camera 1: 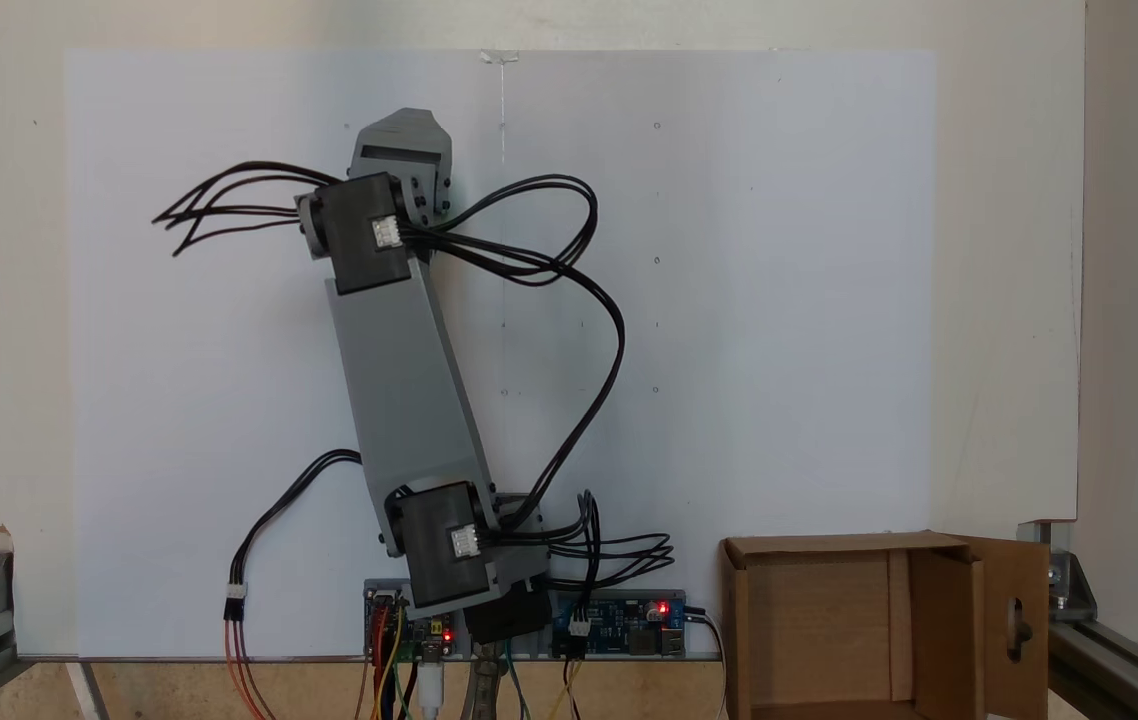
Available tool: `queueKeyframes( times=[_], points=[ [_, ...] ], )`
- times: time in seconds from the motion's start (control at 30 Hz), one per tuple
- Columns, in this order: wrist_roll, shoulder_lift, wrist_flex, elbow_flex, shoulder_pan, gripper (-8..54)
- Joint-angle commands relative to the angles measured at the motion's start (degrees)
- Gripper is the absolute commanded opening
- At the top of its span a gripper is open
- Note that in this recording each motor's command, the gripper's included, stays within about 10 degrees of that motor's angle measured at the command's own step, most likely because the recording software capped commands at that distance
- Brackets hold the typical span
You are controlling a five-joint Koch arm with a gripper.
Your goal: Grasp a green dice and put it in the bin.
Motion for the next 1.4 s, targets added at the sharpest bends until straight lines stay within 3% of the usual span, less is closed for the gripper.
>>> queueKeyframes(
  times=[0.0,1.37],
  points=[
    [2.90,0.00,-1.05,-3.43,-0.44,43.8],
    [3.87,-8.26,-1.14,-3.34,-0.18,43.7]
  ],
)
